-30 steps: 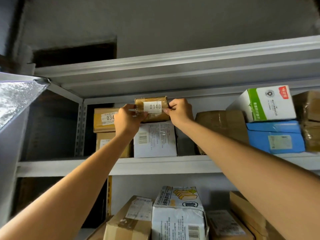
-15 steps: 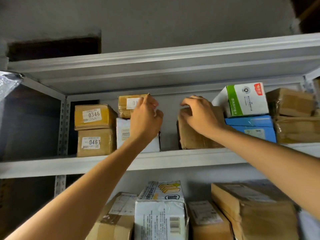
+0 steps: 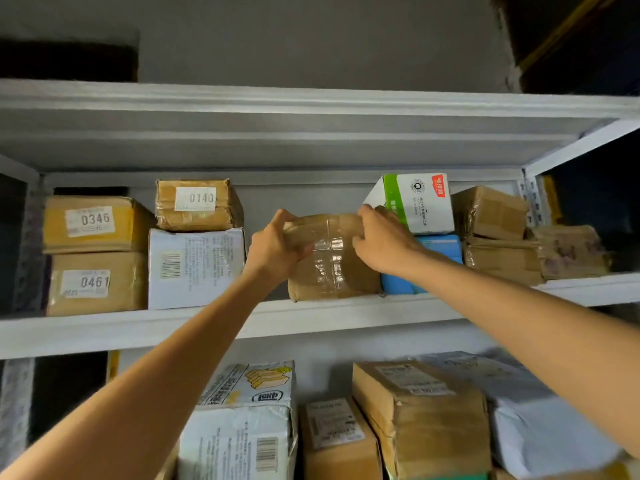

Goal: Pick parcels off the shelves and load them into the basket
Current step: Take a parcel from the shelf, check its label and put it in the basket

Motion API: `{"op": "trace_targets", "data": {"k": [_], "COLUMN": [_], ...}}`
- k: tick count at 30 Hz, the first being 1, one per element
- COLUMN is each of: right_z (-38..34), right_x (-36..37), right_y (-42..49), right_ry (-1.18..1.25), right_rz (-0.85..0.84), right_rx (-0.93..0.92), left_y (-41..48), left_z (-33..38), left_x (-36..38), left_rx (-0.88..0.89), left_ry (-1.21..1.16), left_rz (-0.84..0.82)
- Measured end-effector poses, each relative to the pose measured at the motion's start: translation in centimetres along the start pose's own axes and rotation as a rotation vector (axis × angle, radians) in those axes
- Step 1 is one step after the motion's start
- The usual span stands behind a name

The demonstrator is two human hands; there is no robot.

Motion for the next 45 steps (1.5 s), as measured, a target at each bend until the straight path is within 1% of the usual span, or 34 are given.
{"op": "trace_targets", "data": {"k": [2,4,6,8,10,13,16,19,21,24,26,28,31,33,36,39,42,45], "right_z": [-0.2,-0.3,-0.3,0.0,0.4,0.9,1.1,0.7,0.7,1.2,1.7,2.2,3.7,4.1,2.7,2.9,2.7,2.7], "right_x": [0.1,-0.2,-0.5,-0.7,-0.9,-1.1,-0.9,0.0,0.5,0.7,0.6,0.4,0.9,1.0,0.1,0.1,0.0,-0.4], "right_y": [-0.1,0.2,0.5,0.5,0.0,-0.9,-1.3,-1.1,-0.8,-0.9,-1.2,-1.4,-1.2,-1.0,-2.0,-2.1,-1.7,-1.0], "right_ry": [0.197,0.361,0.5,0.588,0.642,0.706,0.77,0.821,0.833,0.841,0.837,0.786,0.713,0.675,0.61,0.611,0.561,0.59], "right_rz": [0.111,0.185,0.201,0.206,0.234,0.307,0.394,0.435,0.427,0.372,0.334,0.301,0.241,0.172,0.118,0.084,0.07,0.031], "right_rx": [0.108,0.216,0.323,0.382,0.394,0.369,0.312,0.248,0.223,0.188,0.189,0.192,0.194,0.161,0.096,0.086,0.072,0.142], "left_y": [-0.5,-1.3,-2.3,-3.5,-4.5,-5.1,-5.0,-4.6,-4.7,-5.3,-5.3,-4.9,-3.7,-2.9,-2.0,-2.0,-2.3,-2.5], "left_z": [-0.5,-0.8,-0.5,-0.2,-0.2,-0.2,-0.1,-0.5,-0.9,-1.0,-0.8,-0.3,0.7,1.1,1.2,1.2,1.5,1.7], "left_x": [-0.1,-0.1,0.1,0.3,0.5,0.4,0.7,0.8,0.7,0.5,0.1,-0.6,-2.0,-2.5,-2.4,-2.6,-3.1,-3.4], "left_rx": [0.012,0.033,0.083,0.149,0.207,0.242,0.25,0.22,0.157,0.039,-0.032,-0.067,-0.176,-0.232,-0.324,-0.397,-0.434,-0.474], "left_ry": [-0.097,-0.2,-0.247,-0.292,-0.35,-0.429,-0.477,-0.491,-0.548,-0.654,-0.635,-0.606,-0.652,-0.554,-0.434,-0.412,-0.44,-0.446], "left_rz": [0.056,0.105,0.15,0.165,0.156,0.185,0.203,0.196,0.131,-0.057,-0.163,-0.283,-0.44,-0.474,-0.432,-0.427,-0.503,-0.532]}}
Point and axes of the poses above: each hand's wrist, its own y-axis towards the middle knuckle, its own x-axis out of the palm, z = x × y, the point moved 2 cm from there along y, towards the middle knuckle, and after that the axes turned 11 degrees about -x, right-handed, at the moved point
